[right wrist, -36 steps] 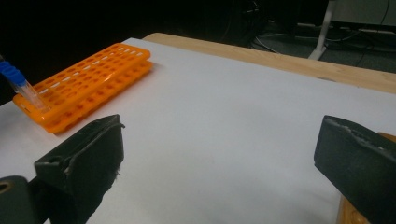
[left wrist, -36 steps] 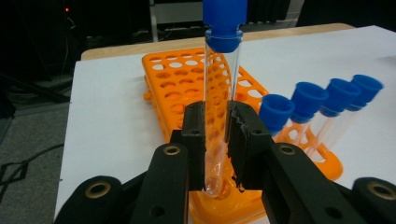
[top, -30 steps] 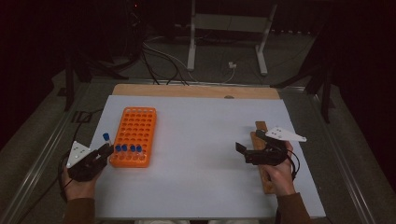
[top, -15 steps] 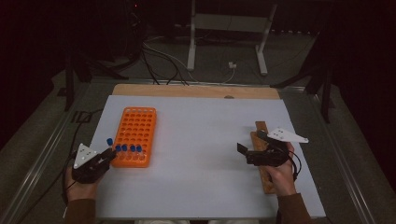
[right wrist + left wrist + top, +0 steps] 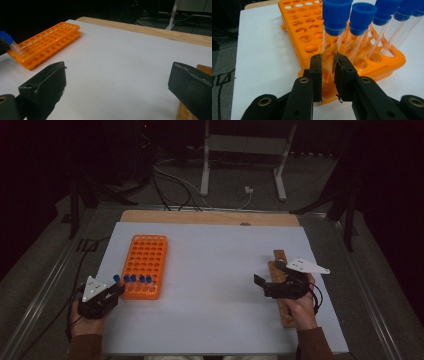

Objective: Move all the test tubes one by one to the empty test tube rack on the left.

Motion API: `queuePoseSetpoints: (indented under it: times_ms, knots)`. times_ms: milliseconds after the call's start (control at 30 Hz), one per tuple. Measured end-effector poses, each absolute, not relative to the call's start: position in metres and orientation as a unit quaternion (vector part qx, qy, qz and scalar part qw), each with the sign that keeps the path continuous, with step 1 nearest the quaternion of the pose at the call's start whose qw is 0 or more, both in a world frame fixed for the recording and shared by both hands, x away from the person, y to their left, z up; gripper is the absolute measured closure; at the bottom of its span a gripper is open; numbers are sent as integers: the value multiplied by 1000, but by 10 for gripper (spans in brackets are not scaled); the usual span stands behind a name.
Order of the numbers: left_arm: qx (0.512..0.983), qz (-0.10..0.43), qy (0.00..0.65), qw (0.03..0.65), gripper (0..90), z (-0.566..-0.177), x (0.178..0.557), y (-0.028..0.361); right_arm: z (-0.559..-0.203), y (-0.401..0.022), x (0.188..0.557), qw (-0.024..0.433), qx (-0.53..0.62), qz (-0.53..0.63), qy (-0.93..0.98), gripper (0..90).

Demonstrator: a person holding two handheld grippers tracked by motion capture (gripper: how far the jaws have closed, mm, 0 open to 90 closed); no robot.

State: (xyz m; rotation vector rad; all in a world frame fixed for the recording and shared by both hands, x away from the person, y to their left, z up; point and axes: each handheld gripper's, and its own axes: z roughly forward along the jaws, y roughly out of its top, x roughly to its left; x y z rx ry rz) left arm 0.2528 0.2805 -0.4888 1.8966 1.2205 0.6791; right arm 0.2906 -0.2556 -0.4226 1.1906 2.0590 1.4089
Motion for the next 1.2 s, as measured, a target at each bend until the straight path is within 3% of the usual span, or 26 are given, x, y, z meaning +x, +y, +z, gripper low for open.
queuePoseSetpoints:
  times_ms: [800,1200]
  knots:
    - [737,247,489,396,759,-490,253,283,-430,-259,280,220,409,489,738,18]
    - [710,258,475,452,571,-475,241,283,-435,-272,268,240,414,494,727,18]
